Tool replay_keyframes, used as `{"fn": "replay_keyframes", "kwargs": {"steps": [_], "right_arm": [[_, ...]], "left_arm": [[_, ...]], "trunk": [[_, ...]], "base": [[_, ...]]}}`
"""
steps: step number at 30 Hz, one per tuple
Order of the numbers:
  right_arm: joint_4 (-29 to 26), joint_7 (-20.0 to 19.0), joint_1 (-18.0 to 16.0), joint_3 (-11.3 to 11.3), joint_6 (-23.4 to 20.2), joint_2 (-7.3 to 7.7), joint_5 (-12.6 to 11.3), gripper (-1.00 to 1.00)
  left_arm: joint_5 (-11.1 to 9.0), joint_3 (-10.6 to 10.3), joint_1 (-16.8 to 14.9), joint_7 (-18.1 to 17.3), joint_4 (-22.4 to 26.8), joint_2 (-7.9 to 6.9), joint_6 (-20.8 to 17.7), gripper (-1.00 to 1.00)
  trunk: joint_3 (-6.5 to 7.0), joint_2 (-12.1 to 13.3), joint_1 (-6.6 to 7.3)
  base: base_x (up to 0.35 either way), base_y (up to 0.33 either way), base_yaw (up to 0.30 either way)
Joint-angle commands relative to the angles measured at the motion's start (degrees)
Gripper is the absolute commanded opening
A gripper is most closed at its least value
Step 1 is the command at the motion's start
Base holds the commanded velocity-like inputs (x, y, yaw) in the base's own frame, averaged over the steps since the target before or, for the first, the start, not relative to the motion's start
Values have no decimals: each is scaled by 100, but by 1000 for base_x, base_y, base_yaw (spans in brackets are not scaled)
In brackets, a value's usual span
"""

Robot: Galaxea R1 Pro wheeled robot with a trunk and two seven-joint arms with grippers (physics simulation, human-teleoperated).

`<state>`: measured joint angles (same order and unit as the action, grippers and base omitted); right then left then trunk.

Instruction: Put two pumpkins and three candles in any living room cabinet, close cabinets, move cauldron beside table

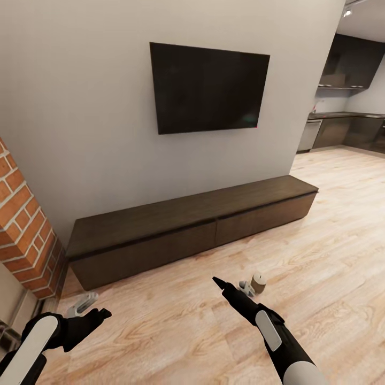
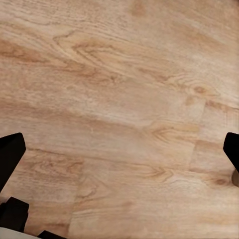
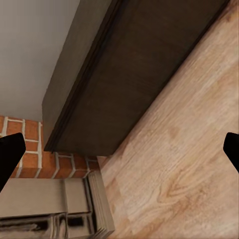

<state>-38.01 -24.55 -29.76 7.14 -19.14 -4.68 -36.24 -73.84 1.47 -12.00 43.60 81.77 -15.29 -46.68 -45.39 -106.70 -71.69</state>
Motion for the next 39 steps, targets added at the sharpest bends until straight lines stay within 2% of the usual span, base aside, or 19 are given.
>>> {"fn": "replay_keyframes", "kwargs": {"steps": [1, 5, 10, 13, 22, 31, 39], "right_arm": [[-4, -15, -3, 33, -55, -7, -38, 100], [-5, -15, -3, 33, -55, -7, -38, 100], [-5, -10, -3, 41, -55, -13, -39, 100], [-5, -8, -3, 41, -55, -15, -35, 100], [-5, -6, -3, 42, -55, -16, -32, 100], [-5, -6, -3, 42, -55, -16, -32, 100], [-5, -10, -3, 42, -55, -16, -32, 100]], "left_arm": [[-60, 2, -4, 59, 6, -1, -8, 100], [-60, 2, -4, 136, 6, -1, -8, 100], [-60, 2, -4, 619, 10, 13, -5, 100], [-60, 2, -4, 720, 32, 67, -1, 100], [-60, 2, -4, 755, 49, 126, -8, 100], [-60, 2, -4, 753, 50, 140, -8, 100], [-60, 2, -4, 752, 50, 140, -8, 100]], "trunk": [[-24, -44, -22], [-96, -205, -110], [-185, -405, -220], [-185, -405, -220], [-185, -405, -220], [-185, -405, -220], [-185, -405, -220]], "base": [[0, 0, 0], [0, 0, 0], [0, 0, 0], [0, 0, 0], [0, -10, 0], [35, -225, 0], [114, -17, 0]]}}
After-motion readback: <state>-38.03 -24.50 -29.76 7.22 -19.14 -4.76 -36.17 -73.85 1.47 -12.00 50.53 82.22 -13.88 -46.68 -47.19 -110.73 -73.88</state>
